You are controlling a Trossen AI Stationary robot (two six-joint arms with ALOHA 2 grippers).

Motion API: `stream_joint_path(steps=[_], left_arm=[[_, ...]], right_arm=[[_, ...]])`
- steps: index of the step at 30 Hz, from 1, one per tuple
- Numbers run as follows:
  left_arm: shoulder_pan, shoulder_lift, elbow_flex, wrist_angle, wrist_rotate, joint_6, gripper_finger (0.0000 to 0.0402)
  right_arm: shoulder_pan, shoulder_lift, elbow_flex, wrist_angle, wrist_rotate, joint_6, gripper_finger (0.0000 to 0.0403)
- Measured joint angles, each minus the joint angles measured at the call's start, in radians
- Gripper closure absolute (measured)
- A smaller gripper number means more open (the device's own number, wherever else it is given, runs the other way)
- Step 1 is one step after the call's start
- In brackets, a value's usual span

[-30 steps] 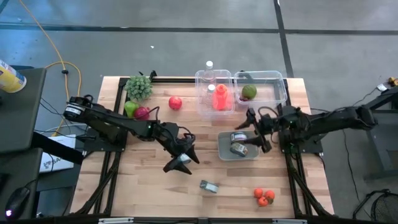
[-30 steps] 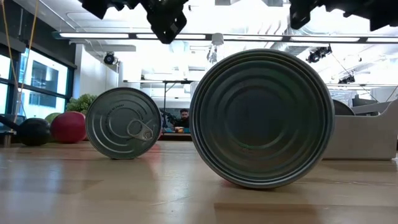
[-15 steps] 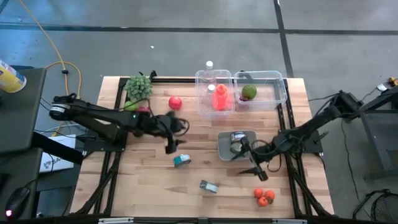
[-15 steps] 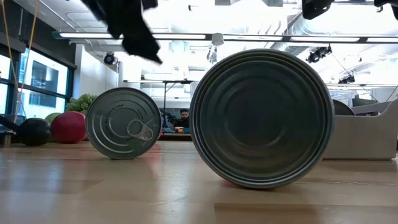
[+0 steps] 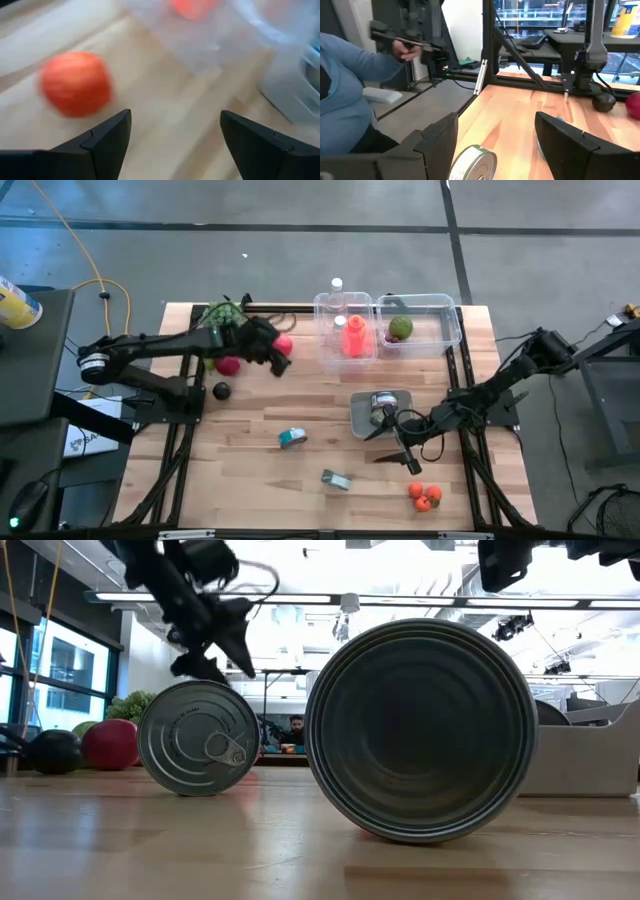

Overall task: Pick & Place Food Item
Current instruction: Put the red apple into the right transparent bin

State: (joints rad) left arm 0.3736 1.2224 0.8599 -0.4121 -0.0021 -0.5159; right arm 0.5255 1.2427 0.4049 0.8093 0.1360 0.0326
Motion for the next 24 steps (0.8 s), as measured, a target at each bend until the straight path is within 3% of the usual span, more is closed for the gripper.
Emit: stream_joint_path(steps=[6,15,21,24], left_arm=[[0.122,0.024,-0.065,0.122,-0.015,-0.092,0.0106],[0.135,0.05,-0.067,0.137,-0.028,-0.094,0.0106],[0.132,0.061,-0.067,0.137,-0.208,-0.111,0.0106],[0.126,0.089,-0.067,0.137,-0.222,-0.114,0.0106]], right_arm=[[0.006,0.0,0.0,-0.008,-0.007,0.016,0.0152],[0.005,0.0,0.0,-0.013,-0.004,0.016,0.0152],[0.005,0.0,0.0,-0.013,-0.004,0.016,0.0152],[0.005,0.0,0.0,-0.015,-0.004,0.016,0.0152]])
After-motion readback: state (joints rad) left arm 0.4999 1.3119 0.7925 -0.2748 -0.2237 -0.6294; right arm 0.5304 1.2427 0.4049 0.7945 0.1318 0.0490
